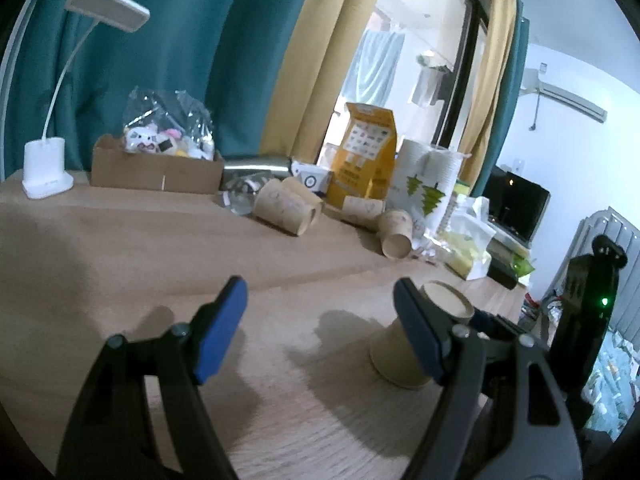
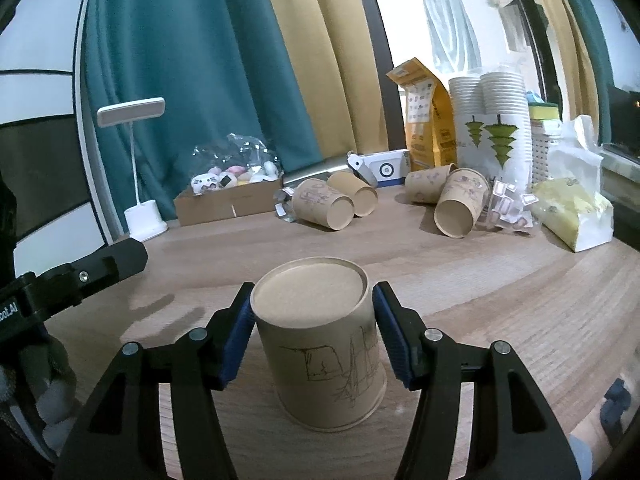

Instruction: Flip cup upside down

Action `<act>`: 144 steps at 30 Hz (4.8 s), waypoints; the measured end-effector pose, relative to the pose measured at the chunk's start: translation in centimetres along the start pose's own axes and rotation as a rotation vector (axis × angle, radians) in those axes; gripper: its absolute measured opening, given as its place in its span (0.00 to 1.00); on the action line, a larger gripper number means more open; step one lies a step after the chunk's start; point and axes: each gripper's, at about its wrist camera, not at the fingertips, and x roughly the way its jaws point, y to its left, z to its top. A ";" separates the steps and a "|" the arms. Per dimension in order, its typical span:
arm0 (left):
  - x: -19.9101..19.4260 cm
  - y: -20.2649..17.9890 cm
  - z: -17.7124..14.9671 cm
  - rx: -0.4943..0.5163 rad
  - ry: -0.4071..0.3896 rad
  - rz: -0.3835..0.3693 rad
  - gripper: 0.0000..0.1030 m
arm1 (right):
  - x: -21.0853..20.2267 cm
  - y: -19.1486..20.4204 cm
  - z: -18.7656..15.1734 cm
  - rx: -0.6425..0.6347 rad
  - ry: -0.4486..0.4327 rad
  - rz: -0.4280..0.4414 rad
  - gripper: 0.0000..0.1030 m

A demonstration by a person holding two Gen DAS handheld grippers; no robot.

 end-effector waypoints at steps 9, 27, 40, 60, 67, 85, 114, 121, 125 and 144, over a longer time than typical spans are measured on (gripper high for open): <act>0.1 0.7 0.0 -0.032 0.008 0.000 0.75 | -0.1 0.0 -0.1 -0.009 0.002 -0.008 0.61; -0.4 -1.1 -0.4 0.061 -0.024 0.024 0.75 | -1.7 0.3 0.5 -0.027 0.057 -0.108 0.78; -1.5 -1.6 -0.6 0.089 -0.069 0.026 0.75 | -4.0 1.0 0.8 -0.031 0.057 -0.118 0.78; -1.7 -2.0 -0.8 0.118 -0.066 0.001 0.75 | -4.6 1.4 0.7 -0.044 0.053 -0.133 0.78; -1.5 -2.0 -0.9 0.120 -0.056 -0.001 0.75 | -4.5 1.4 0.8 -0.044 0.053 -0.133 0.78; -1.3 -2.0 -0.9 0.108 -0.035 0.028 0.75 | -4.5 1.1 0.6 -0.038 0.057 -0.131 0.78; -1.1 -1.6 -0.4 0.095 -0.048 0.032 0.99 | -4.4 1.1 0.6 -0.036 0.057 -0.132 0.78; -1.0 -1.5 -0.5 0.098 -0.043 0.043 0.99 | -4.5 1.1 0.6 -0.035 0.056 -0.132 0.78; -1.2 -1.4 -0.5 0.093 -0.041 0.060 0.99 | -4.5 1.1 0.6 -0.035 0.056 -0.132 0.78; -1.4 -1.4 -0.4 0.098 -0.043 0.064 0.99 | -4.4 1.1 0.1 -0.019 0.068 -0.110 0.78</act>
